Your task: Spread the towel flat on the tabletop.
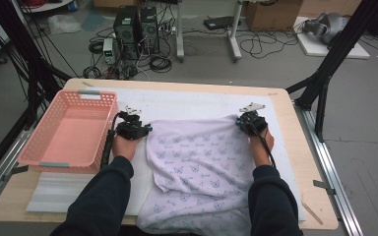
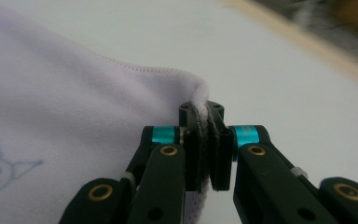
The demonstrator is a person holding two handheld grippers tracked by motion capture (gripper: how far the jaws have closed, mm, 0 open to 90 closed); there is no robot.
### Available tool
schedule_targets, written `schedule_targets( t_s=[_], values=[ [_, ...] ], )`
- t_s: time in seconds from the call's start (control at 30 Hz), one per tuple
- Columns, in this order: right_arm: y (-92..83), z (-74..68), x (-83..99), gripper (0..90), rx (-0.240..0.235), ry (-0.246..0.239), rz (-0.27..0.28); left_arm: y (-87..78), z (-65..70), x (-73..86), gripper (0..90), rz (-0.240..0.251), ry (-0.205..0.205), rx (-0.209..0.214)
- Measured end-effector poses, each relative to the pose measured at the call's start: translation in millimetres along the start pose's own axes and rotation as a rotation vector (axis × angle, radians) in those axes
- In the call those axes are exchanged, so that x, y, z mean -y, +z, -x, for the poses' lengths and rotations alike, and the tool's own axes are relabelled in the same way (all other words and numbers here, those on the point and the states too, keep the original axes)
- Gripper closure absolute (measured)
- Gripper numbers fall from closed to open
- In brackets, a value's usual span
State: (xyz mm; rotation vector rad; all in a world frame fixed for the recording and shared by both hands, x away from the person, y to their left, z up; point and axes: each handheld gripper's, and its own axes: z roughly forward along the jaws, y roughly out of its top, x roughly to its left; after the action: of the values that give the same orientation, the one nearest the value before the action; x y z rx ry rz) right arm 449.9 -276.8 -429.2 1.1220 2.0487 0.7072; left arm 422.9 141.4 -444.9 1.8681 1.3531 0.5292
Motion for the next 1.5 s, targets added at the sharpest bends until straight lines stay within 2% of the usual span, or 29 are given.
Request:
schedule_targets(
  t_s=[0.03,0.07,0.13,0.17,0.23,0.3,0.37,0.43,0.5,0.6,0.63,0.67,0.7,0.73,0.8,0.9,0.93,1.0,1.03,1.13,1.2,1.23,1.27,1.3,1.33,1.37,1.5],
  values=[
    [-0.3,5.8,0.6,86.4,0.059,0.022,0.006,0.1,1.5,0.1,49.3,-0.006,-0.007,0.015],
    [-0.3,11.8,2.8,86.1,0.1,0.066,0.007,0.2,3.9,0.0,48.3,-0.007,-0.004,0.02],
    [3.1,21.5,8.8,79.5,0.084,0.185,-0.024,0.4,9.4,-0.5,47.7,0.003,0.007,0.036],
    [3.5,23.4,10.7,75.3,0.074,0.219,-0.019,0.8,12.0,-0.8,47.6,0.006,0.014,0.05],
    [1.1,23.0,11.2,65.3,0.054,0.24,-0.007,3.7,17.0,-0.4,47.7,0.013,0.02,0.063],
    [-4.3,22.4,11.0,63.5,0.027,0.239,0.02,8.3,21.8,1.0,47.8,0.01,0.012,0.076],
    [-12.2,23.0,10.9,62.1,0.0,0.251,0.04,10.4,27.9,1.5,47.5,0.016,0.042,0.044],
    [-21.6,24.0,11.8,61.8,-0.013,0.242,0.063,11.9,31.8,2.0,48.9,0.026,0.069,0.028],
    [-30.7,25.1,13.5,61.4,-0.03,0.25,0.072,12.4,35.3,2.4,55.2,0.026,0.111,0.011],
    [-40.2,28.0,17.3,61.2,-0.038,0.238,0.078,12.0,36.6,2.7,66.0,0.037,0.139,0.054],
    [-43.0,28.5,18.6,61.0,-0.043,0.247,0.075,11.2,36.2,2.2,65.3,0.047,0.125,0.056],
    [-45.4,28.8,19.7,60.9,-0.044,0.251,0.077,10.8,34.4,1.5,59.3,0.063,0.08,0.068],
    [-47.8,29.0,21.1,60.9,-0.044,0.254,0.083,10.8,31.6,0.6,56.3,0.076,0.029,0.092],
    [-49.7,28.8,22.2,60.9,-0.048,0.258,0.08,11.0,29.8,-0.2,55.1,0.088,-0.005,0.104],
    [-52.7,27.8,24.8,60.7,-0.052,0.246,0.08,13.0,31.1,-0.1,52.5,0.104,-0.014,0.113],
    [-57.0,25.7,28.9,60.7,-0.063,0.246,0.081,14.8,38.7,0.0,53.7,0.093,0.047,0.101],
    [-57.4,25.4,29.8,59.9,-0.067,0.241,0.076,15.5,39.8,-1.0,53.6,0.075,0.069,0.106],
    [-57.9,24.2,30.0,59.7,-0.08,0.242,0.062,16.7,45.4,-1.6,53.1,0.08,0.108,0.097],
    [-58.6,23.3,29.6,59.7,-0.083,0.242,0.063,17.4,47.4,-2.1,53.4,0.085,0.117,0.094],
    [-61.2,19.6,26.5,59.7,-0.092,0.226,0.075,23.1,51.9,-4.9,54.4,0.042,0.154,0.082],
    [-62.7,17.3,25.3,59.7,-0.097,0.214,0.073,25.3,57.2,-6.3,62.1,0.028,0.217,0.08],
    [-63.3,16.1,25.0,59.6,-0.099,0.208,0.07,26.1,61.6,-6.4,71.8,0.031,0.261,0.076],
    [-63.9,14.9,24.7,59.2,-0.099,0.198,0.066,26.7,66.1,-7.4,80.3,0.027,0.314,0.053],
    [-64.1,13.7,24.5,59.2,-0.1,0.189,0.058,27.5,68.6,-9.2,85.4,0.015,0.345,0.035],
    [-64.2,13.0,24.6,59.2,-0.107,0.178,0.051,28.9,67.8,-12.5,86.3,0.004,0.336,0.031],
    [-64.2,12.1,24.6,59.2,-0.109,0.172,0.044,30.5,64.3,-15.8,86.7,-0.005,0.312,0.007],
    [-67.4,7.2,25.0,59.7,-0.127,0.158,0.039,32.4,25.3,-21.6,87.0,0.005,0.166,-0.091]
  ],
)
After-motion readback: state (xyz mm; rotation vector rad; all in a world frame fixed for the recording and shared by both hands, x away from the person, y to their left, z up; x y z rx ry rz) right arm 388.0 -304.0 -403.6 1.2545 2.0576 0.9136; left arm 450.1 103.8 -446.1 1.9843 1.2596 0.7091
